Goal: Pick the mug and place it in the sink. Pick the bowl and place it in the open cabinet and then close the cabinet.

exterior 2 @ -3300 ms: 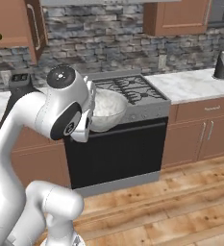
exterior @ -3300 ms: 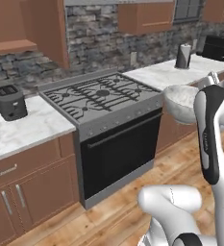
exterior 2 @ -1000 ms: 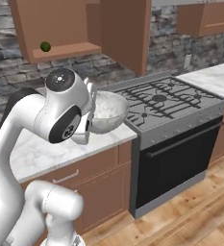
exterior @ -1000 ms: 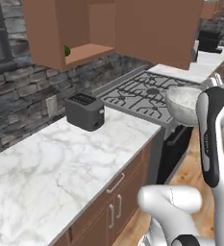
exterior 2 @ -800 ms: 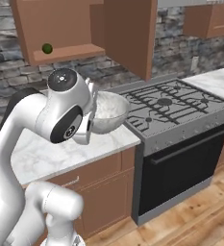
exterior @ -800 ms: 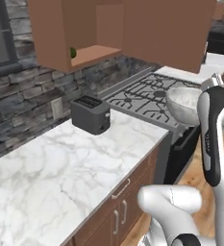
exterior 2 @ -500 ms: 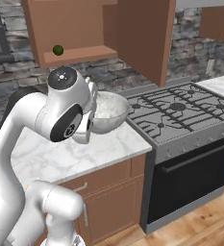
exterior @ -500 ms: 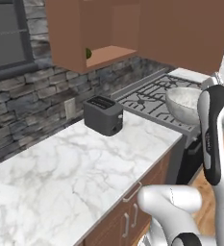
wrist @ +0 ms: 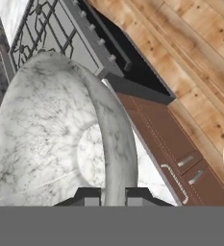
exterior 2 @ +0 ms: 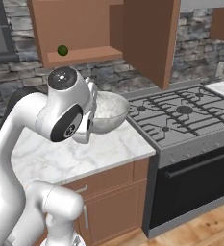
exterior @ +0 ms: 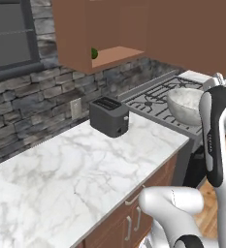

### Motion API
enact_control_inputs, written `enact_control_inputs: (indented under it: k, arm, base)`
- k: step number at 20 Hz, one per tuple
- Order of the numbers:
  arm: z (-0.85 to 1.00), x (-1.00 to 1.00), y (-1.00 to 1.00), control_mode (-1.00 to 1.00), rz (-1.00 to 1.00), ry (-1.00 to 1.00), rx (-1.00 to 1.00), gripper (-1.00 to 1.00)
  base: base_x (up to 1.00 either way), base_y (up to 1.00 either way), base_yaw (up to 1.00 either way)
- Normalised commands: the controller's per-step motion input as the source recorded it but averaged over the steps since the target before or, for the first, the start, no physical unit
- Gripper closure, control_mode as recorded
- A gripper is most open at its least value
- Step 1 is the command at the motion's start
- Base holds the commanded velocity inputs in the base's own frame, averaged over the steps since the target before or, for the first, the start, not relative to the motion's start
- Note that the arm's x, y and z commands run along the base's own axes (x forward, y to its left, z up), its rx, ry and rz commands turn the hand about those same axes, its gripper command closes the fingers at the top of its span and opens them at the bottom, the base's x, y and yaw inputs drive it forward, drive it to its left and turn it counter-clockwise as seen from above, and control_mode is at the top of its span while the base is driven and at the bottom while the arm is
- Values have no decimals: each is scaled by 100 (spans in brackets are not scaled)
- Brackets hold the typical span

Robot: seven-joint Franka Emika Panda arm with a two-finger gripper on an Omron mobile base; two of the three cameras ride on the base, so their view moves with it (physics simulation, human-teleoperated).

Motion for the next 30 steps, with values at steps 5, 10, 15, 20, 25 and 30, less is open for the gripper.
enact_control_inputs:
  k: [5, 10, 15, 20, 25, 30]
  arm:
    - [0, 0, 0, 100, 0, 0, 0, 100]
    - [0, 0, 0, 100, 0, 0, 0, 100]
    - [0, 0, 0, 100, 0, 0, 0, 100]
    - [0, 0, 0, 100, 0, 0, 0, 100]
    - [0, 0, 0, 100, 0, 0, 0, 100]
    - [0, 0, 0, 100, 0, 0, 0, 100]
  base:
    - [23, -16, 0]
    - [-16, -43, 0]
    - [-35, -28, 0]
    - [15, -17, 0]
    - [41, -16, 0]
    - [37, -59, 0]
